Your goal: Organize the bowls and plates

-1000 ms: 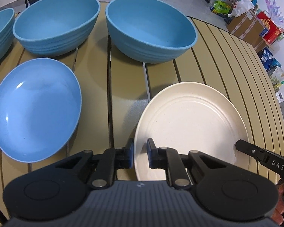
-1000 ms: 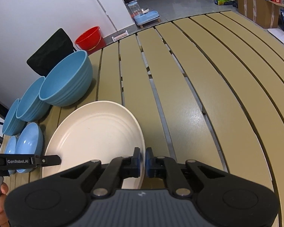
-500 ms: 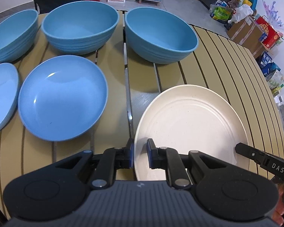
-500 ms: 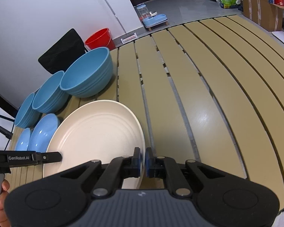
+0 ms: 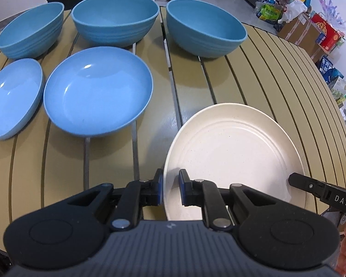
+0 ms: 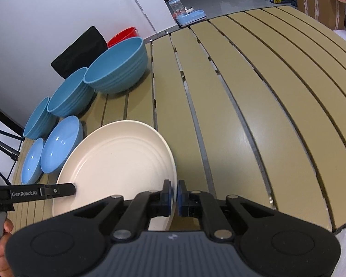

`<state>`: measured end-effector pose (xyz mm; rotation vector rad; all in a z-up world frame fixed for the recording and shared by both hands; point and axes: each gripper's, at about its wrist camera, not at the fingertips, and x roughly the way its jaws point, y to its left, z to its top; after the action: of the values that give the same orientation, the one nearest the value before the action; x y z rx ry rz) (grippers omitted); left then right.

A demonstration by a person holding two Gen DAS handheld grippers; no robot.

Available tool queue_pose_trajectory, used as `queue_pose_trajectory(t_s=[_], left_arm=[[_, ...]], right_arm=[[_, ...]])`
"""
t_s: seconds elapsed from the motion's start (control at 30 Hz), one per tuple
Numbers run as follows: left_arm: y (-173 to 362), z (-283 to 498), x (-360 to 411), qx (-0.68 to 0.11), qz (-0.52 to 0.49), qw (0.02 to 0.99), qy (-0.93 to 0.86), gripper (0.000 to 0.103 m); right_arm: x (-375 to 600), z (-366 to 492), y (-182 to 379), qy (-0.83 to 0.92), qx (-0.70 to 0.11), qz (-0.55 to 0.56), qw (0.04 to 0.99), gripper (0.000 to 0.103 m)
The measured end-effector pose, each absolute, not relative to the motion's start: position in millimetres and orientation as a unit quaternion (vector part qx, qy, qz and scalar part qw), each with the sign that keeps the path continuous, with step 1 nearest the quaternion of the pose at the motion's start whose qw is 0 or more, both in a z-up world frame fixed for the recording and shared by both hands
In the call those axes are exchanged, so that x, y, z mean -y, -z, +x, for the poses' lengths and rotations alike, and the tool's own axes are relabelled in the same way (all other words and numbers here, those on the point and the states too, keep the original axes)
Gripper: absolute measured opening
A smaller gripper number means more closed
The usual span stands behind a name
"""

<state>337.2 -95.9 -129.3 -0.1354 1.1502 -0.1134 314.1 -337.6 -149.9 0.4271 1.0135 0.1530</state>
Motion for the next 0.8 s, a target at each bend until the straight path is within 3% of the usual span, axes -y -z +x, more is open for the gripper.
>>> queue_pose_trajectory(t_s=[0.8], left_arm=[[139.0, 326.4, 95.1, -0.54, -0.062, 0.838, 0.059, 0.015]], right_arm=[[329.2, 309.0, 156.3, -0.062, -0.482, 0.189, 0.853, 0.005]])
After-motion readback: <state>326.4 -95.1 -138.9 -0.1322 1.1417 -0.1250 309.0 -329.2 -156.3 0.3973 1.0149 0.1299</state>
